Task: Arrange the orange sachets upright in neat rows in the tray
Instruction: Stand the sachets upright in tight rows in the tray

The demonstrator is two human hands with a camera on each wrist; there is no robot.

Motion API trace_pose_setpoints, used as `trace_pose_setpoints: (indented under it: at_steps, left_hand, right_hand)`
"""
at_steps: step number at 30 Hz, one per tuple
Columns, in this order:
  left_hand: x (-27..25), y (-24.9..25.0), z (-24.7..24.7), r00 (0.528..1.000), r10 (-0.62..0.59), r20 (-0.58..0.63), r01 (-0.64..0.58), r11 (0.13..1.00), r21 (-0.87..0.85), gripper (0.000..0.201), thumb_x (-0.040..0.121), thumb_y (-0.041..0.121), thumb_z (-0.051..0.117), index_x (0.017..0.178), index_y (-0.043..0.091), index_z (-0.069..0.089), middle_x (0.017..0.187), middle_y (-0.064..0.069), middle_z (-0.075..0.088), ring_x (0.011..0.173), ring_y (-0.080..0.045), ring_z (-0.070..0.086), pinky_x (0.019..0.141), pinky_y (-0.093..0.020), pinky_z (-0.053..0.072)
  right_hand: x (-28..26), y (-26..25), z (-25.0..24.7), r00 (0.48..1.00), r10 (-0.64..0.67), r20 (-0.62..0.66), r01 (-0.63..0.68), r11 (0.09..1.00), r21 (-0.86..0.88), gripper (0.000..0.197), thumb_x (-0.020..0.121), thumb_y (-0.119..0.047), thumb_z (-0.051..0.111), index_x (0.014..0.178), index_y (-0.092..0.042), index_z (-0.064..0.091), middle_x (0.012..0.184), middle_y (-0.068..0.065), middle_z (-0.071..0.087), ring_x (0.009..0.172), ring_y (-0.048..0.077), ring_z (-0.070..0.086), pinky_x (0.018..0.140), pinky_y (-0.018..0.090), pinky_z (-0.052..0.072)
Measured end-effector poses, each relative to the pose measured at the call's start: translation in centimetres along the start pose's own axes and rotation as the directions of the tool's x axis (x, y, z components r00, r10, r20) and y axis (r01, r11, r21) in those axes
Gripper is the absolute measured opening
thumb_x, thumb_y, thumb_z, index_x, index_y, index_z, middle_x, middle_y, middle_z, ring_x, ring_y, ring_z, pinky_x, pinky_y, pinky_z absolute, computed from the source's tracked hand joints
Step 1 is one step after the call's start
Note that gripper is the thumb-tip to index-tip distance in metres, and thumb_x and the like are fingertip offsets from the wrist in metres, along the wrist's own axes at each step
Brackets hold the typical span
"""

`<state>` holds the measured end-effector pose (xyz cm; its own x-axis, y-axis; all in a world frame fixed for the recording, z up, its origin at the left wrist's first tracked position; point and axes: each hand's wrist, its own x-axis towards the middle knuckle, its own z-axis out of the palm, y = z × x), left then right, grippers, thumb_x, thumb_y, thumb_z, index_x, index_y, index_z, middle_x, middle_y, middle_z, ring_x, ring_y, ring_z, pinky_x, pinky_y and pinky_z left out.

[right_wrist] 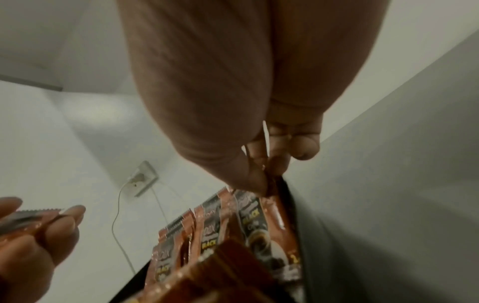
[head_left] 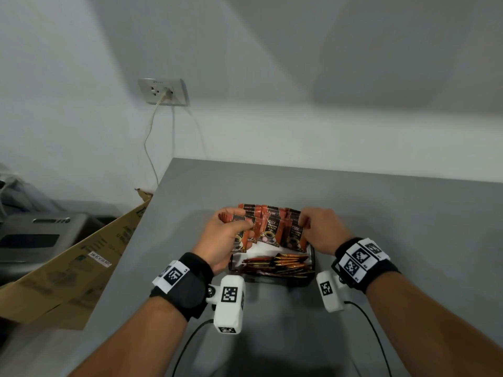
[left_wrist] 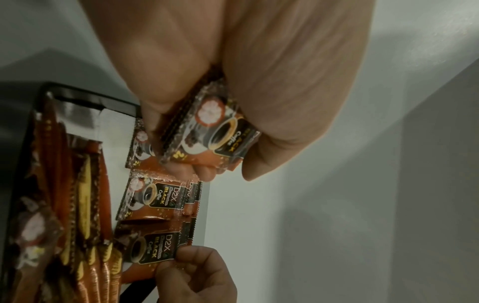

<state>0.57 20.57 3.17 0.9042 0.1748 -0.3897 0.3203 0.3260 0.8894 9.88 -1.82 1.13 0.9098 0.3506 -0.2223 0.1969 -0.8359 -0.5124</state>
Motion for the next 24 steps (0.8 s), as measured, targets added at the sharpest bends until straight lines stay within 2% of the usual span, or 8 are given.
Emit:
trace_pose_setpoints:
  at_steps: [2,5,8,13,16,20,24]
  left_hand:
    - [0.1,-0.1,-0.3,1.000,-0.008,-0.004,0.008,1.000,0.011,0.031,0.088,-0.004,0.065,0.117,0.005,0.059,0.092,-0.015,0.072,0.074,-0.024,0.067,0.061,-0.035,0.051]
    - [0.1,-0.2,-0.3,1.000,-0.014,0.000,0.014,1.000,0.018,0.029,0.089,-0.003,0.065,0.116,0.005,0.060,0.096,-0.017,0.071,0.073,-0.022,0.068,0.062,-0.036,0.051]
    - [0.2,-0.4,-0.3,1.000,-0.025,-0.009,0.025,1.000,-0.006,0.030,0.088,-0.004,0.064,0.116,0.006,0.059,0.097,-0.019,0.068,0.072,-0.023,0.067,0.062,-0.036,0.051]
    - [0.1,-0.6,-0.1,0.999,-0.046,-0.002,0.046,0.998,-0.041,0.028,0.088,-0.008,0.057,0.111,0.008,0.059,0.083,-0.011,0.070,0.072,-0.025,0.066,0.065,-0.038,0.051]
    - [-0.1,-0.6,-0.1,0.999,-0.051,0.006,0.052,0.998,-0.038,0.028,0.088,-0.009,0.056,0.109,0.009,0.060,0.081,-0.010,0.071,0.071,-0.025,0.067,0.066,-0.038,0.052]
    - [-0.3,-0.4,0.0,0.999,-0.048,0.013,0.048,0.999,-0.020,0.028,0.088,-0.008,0.056,0.108,0.010,0.061,0.083,-0.010,0.070,0.071,-0.024,0.067,0.067,-0.038,0.052]
    - [-0.4,-0.4,0.0,0.999,-0.047,0.018,0.047,0.999,0.002,0.028,0.089,-0.006,0.057,0.110,0.010,0.061,0.084,-0.008,0.072,0.074,-0.024,0.068,0.070,-0.040,0.053]
  right_hand:
    - [0.0,0.0,0.3,1.000,-0.022,-0.018,0.022,1.000,-0.011,0.022,0.083,0.003,0.063,0.089,-0.018,0.064,0.091,0.000,0.067,0.081,0.017,0.067,0.073,0.033,0.059]
    - [0.0,0.1,0.6,0.997,-0.064,-0.049,0.061,0.996,-0.063,0.023,0.079,0.002,0.071,0.093,-0.016,0.066,0.103,-0.001,0.060,0.091,0.017,0.059,0.078,0.029,0.054]
    - [0.0,0.3,0.9,0.994,-0.081,-0.079,0.075,0.994,-0.082,0.022,0.081,0.002,0.068,0.092,-0.016,0.065,0.104,0.000,0.057,0.094,0.017,0.056,0.084,0.033,0.053]
    - [-0.2,0.6,0.9,0.988,-0.111,-0.109,0.102,0.991,-0.092,0.011,0.088,-0.006,0.064,0.090,-0.016,0.063,0.100,-0.003,0.054,0.091,0.015,0.053,0.079,0.024,0.044]
    - [-0.5,0.9,0.8,0.980,-0.162,-0.116,0.151,0.984,-0.091,0.009,0.087,-0.015,0.071,0.091,-0.020,0.064,0.099,-0.006,0.053,0.092,0.013,0.051,0.078,0.022,0.042]
    - [-1.2,1.0,0.3,0.952,-0.298,0.063,0.304,0.918,-0.254,0.010,0.089,-0.029,0.070,0.098,-0.030,0.074,0.103,-0.008,0.047,0.101,0.012,0.041,0.091,0.029,0.042]
    - [-1.2,0.9,0.2,0.912,-0.344,0.224,0.408,0.823,-0.396,0.023,0.094,-0.034,0.061,0.112,-0.043,0.072,0.107,-0.008,0.044,0.105,0.014,0.037,0.097,0.032,0.035]
